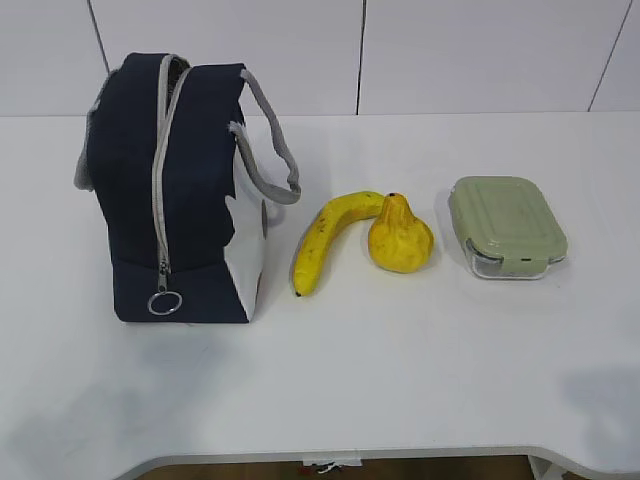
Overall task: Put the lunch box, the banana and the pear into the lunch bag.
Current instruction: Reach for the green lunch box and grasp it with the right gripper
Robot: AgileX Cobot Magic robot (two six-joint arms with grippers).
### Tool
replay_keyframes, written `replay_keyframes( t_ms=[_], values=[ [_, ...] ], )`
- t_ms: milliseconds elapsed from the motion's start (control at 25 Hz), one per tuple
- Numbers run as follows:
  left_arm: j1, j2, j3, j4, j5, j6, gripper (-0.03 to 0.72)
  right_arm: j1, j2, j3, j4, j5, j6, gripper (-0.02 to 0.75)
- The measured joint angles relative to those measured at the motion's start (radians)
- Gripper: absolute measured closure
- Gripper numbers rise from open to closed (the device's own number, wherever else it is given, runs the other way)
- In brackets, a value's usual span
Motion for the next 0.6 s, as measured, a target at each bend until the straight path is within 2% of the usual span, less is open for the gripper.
replay_keyframes(
  t_ms=[600],
  values=[
    [0.000,0.000,0.000,0.000,0.000,0.000,0.454,0.000,0.284,-0.096,-0.058,-0.045,0.000,0.251]
  ],
)
